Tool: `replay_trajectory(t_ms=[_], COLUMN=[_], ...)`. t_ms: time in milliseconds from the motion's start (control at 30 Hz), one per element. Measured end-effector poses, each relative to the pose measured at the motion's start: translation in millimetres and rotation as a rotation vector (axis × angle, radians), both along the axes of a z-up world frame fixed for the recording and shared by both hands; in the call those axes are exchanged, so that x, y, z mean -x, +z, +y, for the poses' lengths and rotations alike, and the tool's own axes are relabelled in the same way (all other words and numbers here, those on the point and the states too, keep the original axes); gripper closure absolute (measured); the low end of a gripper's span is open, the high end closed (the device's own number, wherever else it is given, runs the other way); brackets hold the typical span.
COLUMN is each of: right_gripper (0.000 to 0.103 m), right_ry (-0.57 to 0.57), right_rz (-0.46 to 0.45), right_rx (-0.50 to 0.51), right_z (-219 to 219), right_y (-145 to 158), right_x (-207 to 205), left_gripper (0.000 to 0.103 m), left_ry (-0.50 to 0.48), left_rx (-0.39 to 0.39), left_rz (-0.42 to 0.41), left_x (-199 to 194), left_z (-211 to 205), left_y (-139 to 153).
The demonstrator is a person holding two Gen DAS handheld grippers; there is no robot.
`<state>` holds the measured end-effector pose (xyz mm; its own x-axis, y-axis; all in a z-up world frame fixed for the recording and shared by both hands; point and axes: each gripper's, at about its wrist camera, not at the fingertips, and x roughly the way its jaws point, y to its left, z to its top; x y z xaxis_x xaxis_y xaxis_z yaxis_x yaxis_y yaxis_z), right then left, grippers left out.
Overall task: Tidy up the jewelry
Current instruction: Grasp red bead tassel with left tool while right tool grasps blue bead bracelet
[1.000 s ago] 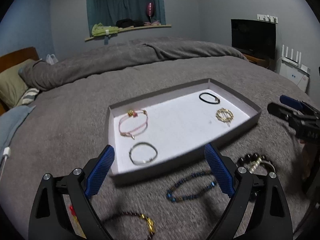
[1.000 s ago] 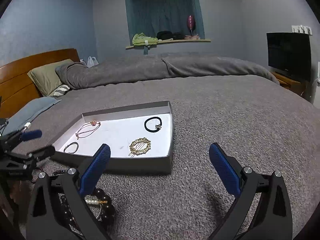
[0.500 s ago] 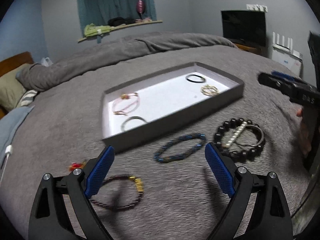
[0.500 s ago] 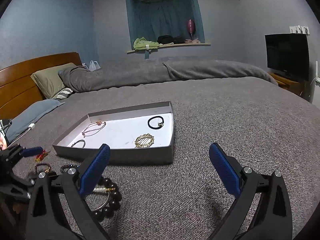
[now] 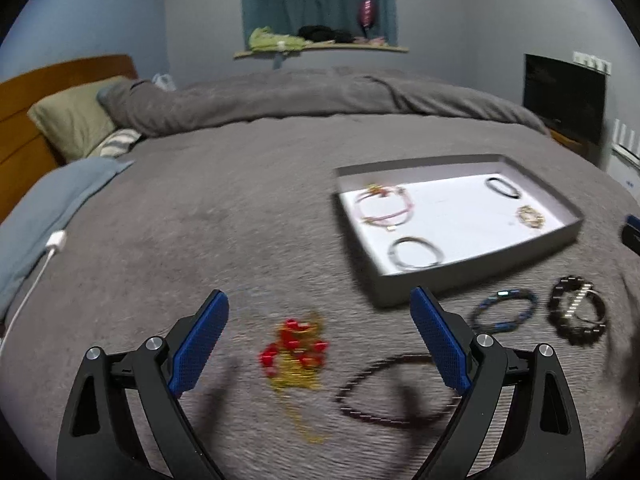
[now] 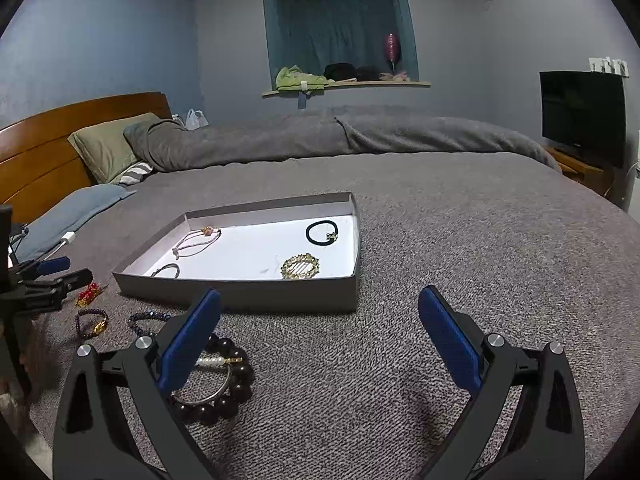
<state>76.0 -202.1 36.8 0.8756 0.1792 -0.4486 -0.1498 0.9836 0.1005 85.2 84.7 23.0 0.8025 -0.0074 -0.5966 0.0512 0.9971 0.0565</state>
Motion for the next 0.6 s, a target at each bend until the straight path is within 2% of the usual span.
replay_trajectory(t_ms=[100,200,300,400,533,600], right_gripper=[0.006,0.006,0.006,0.006,0.006,0.006], right_ry=[0.000,0.015,0.040,0.056,0.069,0.070], right_rz=[0.021,0.037,0.051,0.050,0.057,0.058], right_rx=[0.002,-0.003,0.000,0.011,0.023,0.024], right_z=[0,2,5,10,15,16], right_y=[-2,-3,-6,-6,-7,-8], right_x=[1,2,5,6,5,5], left_gripper=[0.011,0.011,0.013,0.014,0.032,0.036], left_ry=[0.030,0.017,0.015,0.001,-0.002,0.001], left_rx=[0.039,0.079,0.032,0.036,0.048,0.050], left_rz=[0.055,0.082,0.089,0.102,0.128,0.147], left_x=[-8,-10,-9,-8,-12,-13], left_z=[14,20,15,12,13,14], left_y=[-8,-11,-14,-18,-21,-24])
